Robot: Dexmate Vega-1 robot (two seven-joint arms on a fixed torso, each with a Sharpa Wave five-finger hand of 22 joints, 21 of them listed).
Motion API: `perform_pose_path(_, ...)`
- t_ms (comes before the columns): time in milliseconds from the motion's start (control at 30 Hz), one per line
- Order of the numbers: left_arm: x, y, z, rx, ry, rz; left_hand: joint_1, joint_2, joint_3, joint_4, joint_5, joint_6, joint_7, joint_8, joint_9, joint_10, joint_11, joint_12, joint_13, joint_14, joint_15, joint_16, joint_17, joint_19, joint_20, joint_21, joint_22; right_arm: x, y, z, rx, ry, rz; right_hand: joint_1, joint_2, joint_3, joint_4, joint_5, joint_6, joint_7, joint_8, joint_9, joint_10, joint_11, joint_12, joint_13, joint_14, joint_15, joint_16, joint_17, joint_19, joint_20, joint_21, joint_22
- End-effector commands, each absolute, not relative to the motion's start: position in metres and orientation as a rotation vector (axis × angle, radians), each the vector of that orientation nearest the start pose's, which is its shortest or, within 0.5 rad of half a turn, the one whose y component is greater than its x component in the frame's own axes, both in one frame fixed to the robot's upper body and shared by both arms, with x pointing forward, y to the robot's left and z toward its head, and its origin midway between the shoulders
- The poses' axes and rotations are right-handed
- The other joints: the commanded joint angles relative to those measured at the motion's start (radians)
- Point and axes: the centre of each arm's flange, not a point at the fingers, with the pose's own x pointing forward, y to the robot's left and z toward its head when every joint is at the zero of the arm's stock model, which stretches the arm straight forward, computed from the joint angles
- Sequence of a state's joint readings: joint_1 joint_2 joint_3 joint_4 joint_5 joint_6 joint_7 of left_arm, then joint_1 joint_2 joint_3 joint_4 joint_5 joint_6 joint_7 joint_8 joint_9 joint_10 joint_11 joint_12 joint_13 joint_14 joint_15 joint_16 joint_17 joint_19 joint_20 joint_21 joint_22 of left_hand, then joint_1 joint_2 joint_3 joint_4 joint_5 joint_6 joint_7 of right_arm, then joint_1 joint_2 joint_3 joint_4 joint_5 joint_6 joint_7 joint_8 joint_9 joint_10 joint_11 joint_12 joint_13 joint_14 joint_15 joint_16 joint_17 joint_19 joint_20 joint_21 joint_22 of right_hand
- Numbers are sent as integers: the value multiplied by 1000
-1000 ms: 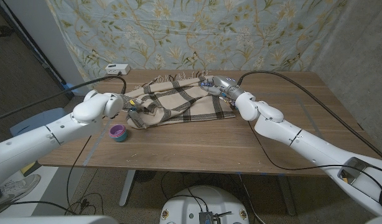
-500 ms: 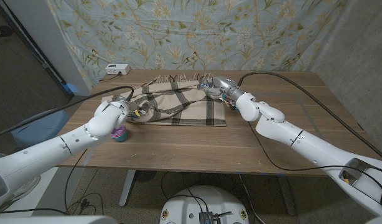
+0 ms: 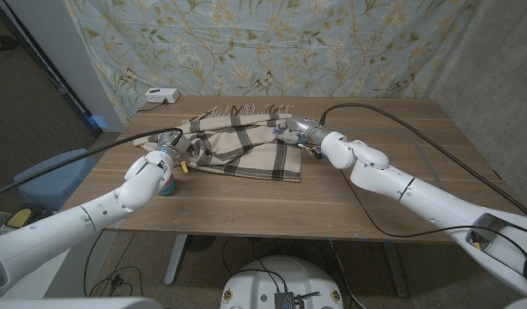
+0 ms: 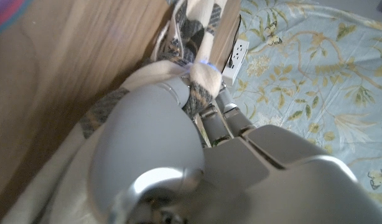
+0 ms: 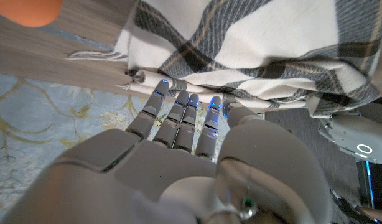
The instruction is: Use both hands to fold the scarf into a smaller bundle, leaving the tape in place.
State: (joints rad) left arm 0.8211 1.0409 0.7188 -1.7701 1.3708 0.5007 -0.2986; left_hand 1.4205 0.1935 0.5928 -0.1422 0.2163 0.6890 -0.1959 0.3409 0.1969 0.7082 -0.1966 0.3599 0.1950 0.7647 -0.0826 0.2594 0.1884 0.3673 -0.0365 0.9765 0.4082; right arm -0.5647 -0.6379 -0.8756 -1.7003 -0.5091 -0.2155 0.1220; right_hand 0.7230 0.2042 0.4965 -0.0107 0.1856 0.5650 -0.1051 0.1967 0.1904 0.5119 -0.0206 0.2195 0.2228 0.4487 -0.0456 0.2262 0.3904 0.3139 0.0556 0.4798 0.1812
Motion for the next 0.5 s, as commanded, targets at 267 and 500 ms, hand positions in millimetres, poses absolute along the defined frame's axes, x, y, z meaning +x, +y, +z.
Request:
perform_pose_path(267, 581, 333, 14, 2541, -484, 641, -11, -28, 22, -25, -13, 215, -7, 11, 11, 83, -8, -47, 12, 74, -151, -17, 13, -80, -30, 178, -1, 614, -73, -41, -1605, -553, 448, 36, 8, 56, -12, 2, 14, -1, 3, 4, -34, -15, -16, -1, -43, -84, -8, 0, 16, -13, -1, 0)
perform_pose_path(500, 574, 330, 32, 2668, -655, 675, -21, -39, 34, -31, -14, 417, 91, 88, 40, 155, -11, -73, 17, 113, -152, -15, 20, -116, -53, 236, -60, 617, -70, -58, -1641, -517, 466, 33, 7, 59, -2, -1, 12, 5, 1, 4, -36, -21, -16, -2, -46, -86, -2, 5, 14, -20, -3, 0)
